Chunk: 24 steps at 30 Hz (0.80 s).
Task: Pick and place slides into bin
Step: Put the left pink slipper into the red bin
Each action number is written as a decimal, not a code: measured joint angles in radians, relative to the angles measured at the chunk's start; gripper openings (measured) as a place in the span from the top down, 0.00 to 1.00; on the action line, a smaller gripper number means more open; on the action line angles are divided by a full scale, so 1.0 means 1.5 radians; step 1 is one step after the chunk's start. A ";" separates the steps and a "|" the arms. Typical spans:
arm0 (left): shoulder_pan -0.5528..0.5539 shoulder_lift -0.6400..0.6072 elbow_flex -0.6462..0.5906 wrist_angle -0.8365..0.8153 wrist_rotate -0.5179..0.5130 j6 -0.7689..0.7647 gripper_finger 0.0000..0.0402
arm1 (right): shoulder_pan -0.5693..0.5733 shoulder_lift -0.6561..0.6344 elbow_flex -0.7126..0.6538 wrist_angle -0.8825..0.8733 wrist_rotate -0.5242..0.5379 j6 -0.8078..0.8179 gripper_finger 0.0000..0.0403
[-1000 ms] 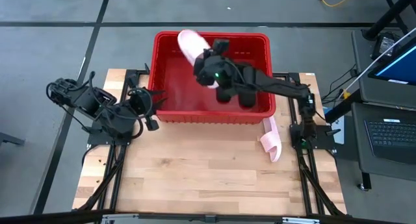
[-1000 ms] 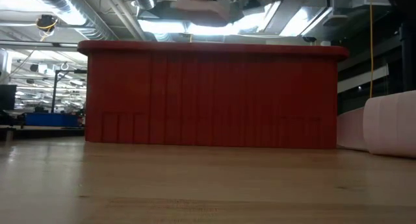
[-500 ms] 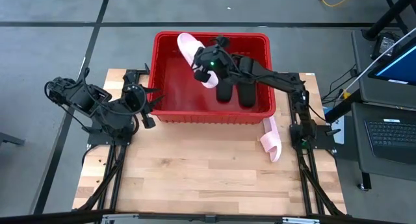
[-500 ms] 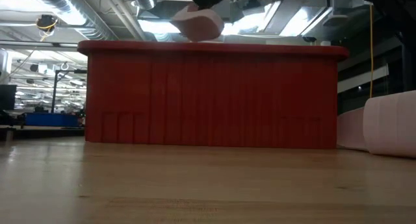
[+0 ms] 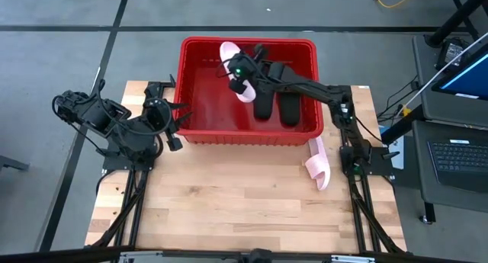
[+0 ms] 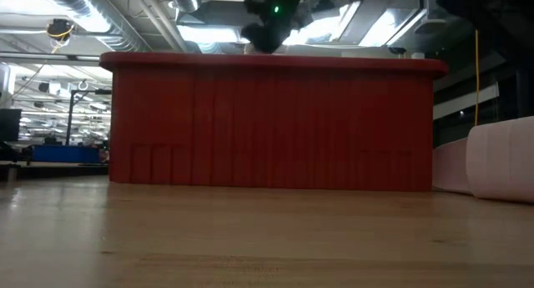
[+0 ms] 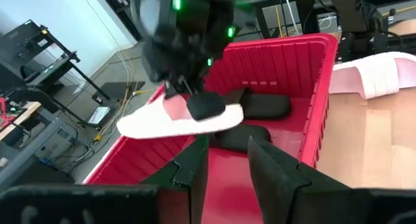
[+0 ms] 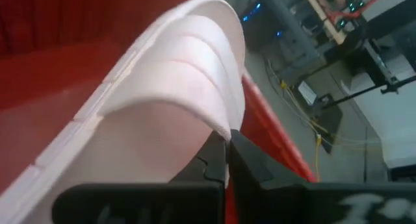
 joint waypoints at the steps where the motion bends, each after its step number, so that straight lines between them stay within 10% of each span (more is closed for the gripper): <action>1: 0.000 0.000 0.000 0.000 0.000 0.000 0.74 | -0.002 0.008 0.000 -0.001 0.000 -0.001 0.98; 24: 0.000 0.000 0.000 0.000 0.001 -0.002 0.75 | -0.026 0.137 -0.001 -0.024 -0.029 0.050 0.98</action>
